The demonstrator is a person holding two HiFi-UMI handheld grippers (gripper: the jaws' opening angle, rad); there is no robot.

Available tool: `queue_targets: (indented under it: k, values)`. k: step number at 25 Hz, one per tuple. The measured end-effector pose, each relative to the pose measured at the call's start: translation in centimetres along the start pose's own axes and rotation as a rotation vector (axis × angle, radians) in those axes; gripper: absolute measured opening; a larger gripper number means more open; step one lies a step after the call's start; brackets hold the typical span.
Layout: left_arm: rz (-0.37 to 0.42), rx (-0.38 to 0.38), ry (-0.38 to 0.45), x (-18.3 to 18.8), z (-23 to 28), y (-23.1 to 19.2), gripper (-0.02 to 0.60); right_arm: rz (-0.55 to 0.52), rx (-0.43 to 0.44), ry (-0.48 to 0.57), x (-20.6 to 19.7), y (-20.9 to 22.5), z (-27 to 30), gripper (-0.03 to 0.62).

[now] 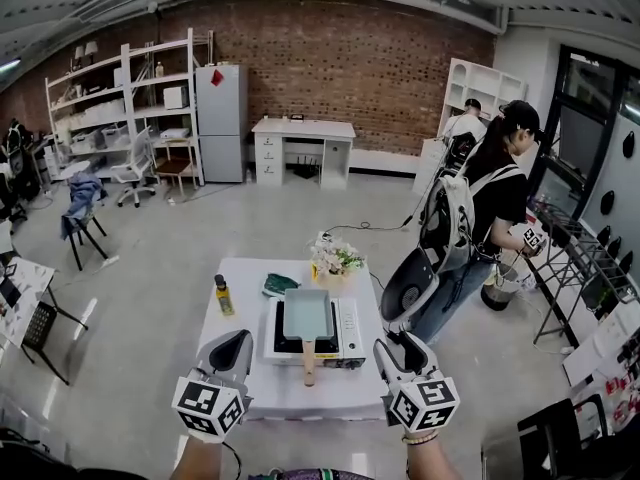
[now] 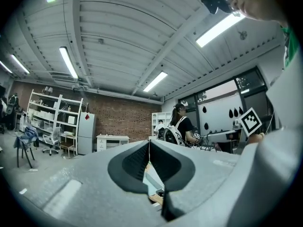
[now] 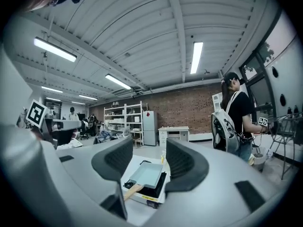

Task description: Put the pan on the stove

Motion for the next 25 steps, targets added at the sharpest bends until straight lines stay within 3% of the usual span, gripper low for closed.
queue_targets:
  k: [7, 15, 25]
  values:
    - [0.102, 0.042, 0.011, 0.5, -0.8, 0.9, 0.018, -0.005, -0.009, 0.053, 0.4, -0.3, -0.7, 0.179]
    - [0.094, 0.052, 0.021, 1.0, -1.4, 0.0, 0.018, 0.012, 0.003, 0.076, 0.7, -0.9, -0.6, 0.112]
    - [0.022, 0.038, 0.033, 0.6, -1.8, -0.5, 0.018, 0.012, -0.013, 0.063, 0.3, -1.0, -0.7, 0.064]
Point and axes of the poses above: the fingertips, and each gripper's own axes: z forward along the fingers, y to its right, x out of its top, the point moved 10 cm from there along -z, backward along the fingers, and after that the axes turned 4 degrees about x, right-handed, at the moved point
